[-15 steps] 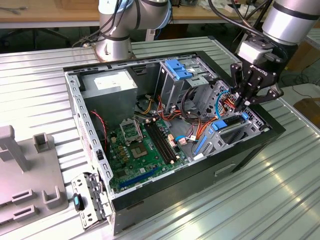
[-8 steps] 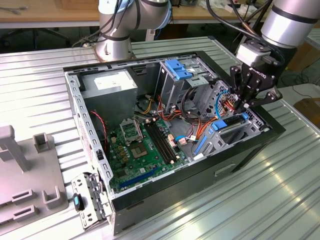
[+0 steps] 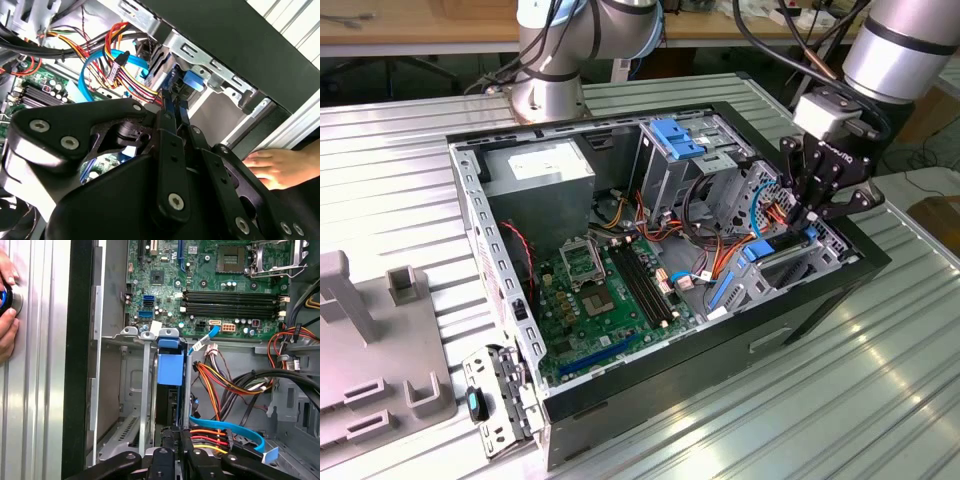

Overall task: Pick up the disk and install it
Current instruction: 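Insert the first disk wire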

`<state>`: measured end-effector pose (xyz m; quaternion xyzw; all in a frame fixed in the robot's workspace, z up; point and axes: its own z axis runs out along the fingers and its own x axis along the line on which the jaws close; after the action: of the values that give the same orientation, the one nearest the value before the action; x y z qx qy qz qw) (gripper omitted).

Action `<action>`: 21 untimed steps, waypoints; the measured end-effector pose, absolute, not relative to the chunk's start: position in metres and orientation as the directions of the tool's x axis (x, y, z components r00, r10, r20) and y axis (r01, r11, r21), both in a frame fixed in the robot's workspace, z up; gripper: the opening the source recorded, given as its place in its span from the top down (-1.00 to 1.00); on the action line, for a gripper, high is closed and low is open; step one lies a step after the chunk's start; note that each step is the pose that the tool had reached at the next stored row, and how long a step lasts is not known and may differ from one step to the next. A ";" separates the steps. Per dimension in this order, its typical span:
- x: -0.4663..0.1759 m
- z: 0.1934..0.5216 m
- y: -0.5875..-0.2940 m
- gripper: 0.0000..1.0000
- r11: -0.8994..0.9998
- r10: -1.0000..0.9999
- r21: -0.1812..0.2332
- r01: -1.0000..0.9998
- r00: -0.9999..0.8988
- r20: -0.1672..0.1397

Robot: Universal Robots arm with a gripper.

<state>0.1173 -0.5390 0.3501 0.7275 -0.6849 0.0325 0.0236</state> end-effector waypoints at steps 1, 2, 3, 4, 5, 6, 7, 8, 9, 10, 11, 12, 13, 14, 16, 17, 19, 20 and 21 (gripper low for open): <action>0.117 0.350 -0.540 0.67 -0.061 -0.995 -0.010 -0.998 0.060 0.080; 0.117 0.350 -0.540 0.67 -0.061 -0.995 -0.010 -0.998 0.060 0.080; 0.117 0.350 -0.541 0.67 -0.061 -0.995 -0.010 -0.998 0.060 0.080; 0.117 0.350 -0.541 0.67 -0.061 -0.995 -0.010 -0.998 0.060 0.080; 0.117 0.350 -0.541 0.67 -0.061 -0.995 -0.010 -0.998 0.060 0.080; 0.117 0.350 -0.541 0.67 -0.061 -0.995 -0.010 -0.998 0.060 0.080; 0.117 0.350 -0.541 0.67 -0.061 -0.995 -0.010 -0.998 0.060 0.080; 0.117 0.350 -0.541 0.67 -0.061 -0.995 -0.010 -0.998 0.060 0.080; 0.117 0.349 -0.540 0.67 -0.059 -0.995 -0.010 -0.998 0.058 0.079; 0.117 0.349 -0.540 0.67 -0.052 -0.996 -0.010 -0.999 0.051 0.080; 0.117 0.349 -0.540 0.67 -0.046 -0.996 -0.010 -0.999 0.045 0.080; 0.117 0.349 -0.540 0.67 -0.036 -0.996 -0.010 -0.999 0.036 0.080; 0.117 0.349 -0.540 0.67 -0.034 -0.996 -0.010 -0.999 0.033 0.080; 0.117 0.349 -0.540 0.67 -0.034 -0.996 -0.010 -0.999 0.033 0.080; 0.117 0.348 -0.540 0.67 -0.034 -0.996 -0.010 -0.999 0.033 0.080; 0.117 0.348 -0.540 0.67 -0.034 -0.996 -0.010 -0.999 0.033 0.080; 0.117 0.347 -0.540 0.67 -0.034 -0.996 -0.010 -0.999 0.033 0.080; 0.117 0.347 -0.540 0.67 -0.034 -0.996 -0.010 -0.999 0.033 0.080; 0.117 0.347 -0.540 0.67 -0.034 -0.996 -0.010 -0.999 0.033 0.080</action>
<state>0.1173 -0.5402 0.3468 0.7182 -0.6946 0.0322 0.0241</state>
